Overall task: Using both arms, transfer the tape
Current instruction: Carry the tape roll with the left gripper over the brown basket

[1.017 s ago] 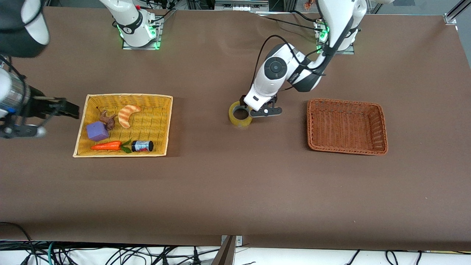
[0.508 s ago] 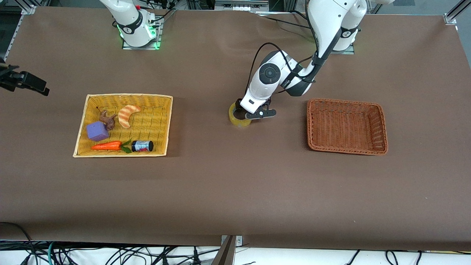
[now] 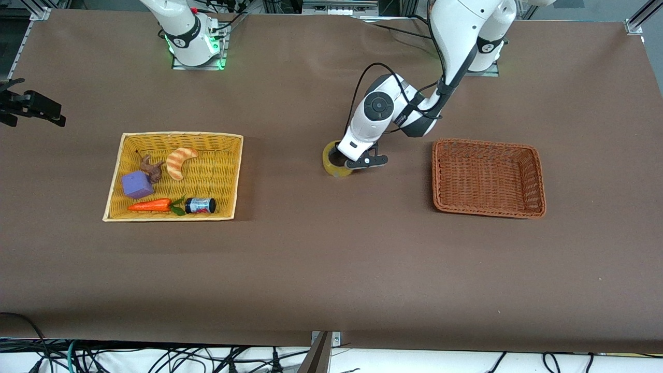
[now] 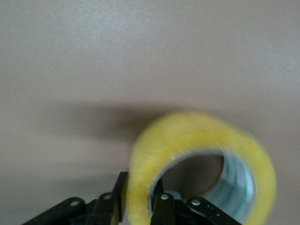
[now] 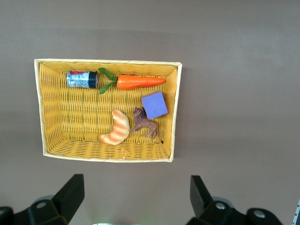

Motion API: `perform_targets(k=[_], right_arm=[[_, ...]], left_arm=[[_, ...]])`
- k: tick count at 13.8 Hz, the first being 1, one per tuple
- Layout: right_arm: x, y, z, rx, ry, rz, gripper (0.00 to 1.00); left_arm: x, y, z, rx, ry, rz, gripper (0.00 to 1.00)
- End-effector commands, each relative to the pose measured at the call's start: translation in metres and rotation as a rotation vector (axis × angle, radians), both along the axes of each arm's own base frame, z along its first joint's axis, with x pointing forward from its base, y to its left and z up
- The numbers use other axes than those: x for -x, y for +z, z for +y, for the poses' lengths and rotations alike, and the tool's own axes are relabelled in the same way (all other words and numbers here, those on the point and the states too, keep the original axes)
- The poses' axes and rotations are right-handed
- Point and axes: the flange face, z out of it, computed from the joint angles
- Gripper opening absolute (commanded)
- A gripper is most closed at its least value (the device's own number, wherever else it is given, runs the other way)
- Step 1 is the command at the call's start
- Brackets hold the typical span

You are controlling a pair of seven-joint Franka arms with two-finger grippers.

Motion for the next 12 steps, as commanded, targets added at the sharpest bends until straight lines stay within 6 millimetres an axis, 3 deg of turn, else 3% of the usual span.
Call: perform_targets(k=[1,2,4,6,8,10,12], right_arm=[[-0.006,0.001,0.0,-0.021,0.013,-0.007,1.0],[-0.006,0.001,0.0,-0.021,0.013,-0.006,1.0],[-0.006,0.0,0.001,-0.023,0.011,-0.005,1.0],[-0.006,0.0,0.002,-0.028,0.016,-0.003,1.0],[-0.006,0.0,0.003,-0.029,0.017,-0.005,1.0],[-0.006,0.001,0.003,-0.029,0.018,-0.006,1.0],[-0.006,0.0,0.003,-0.031,0.017,-0.005,1.0]], left_arm=[[-0.007,0.025,0.002,-0.004,0.0,-0.023,0.0],[-0.013,0.044,0.009,-0.009,0.004,-0.027,0.0],[-0.037,0.095,0.042,-0.024,-0.036,-0.043,0.0],[-0.066,0.148,0.101,-0.039,-0.125,-0.054,0.0],[-0.082,0.189,0.161,-0.055,-0.252,-0.044,0.0],[-0.096,0.21,0.23,-0.071,-0.345,-0.006,0.0],[-0.107,0.208,0.295,-0.06,-0.432,0.033,0.0]])
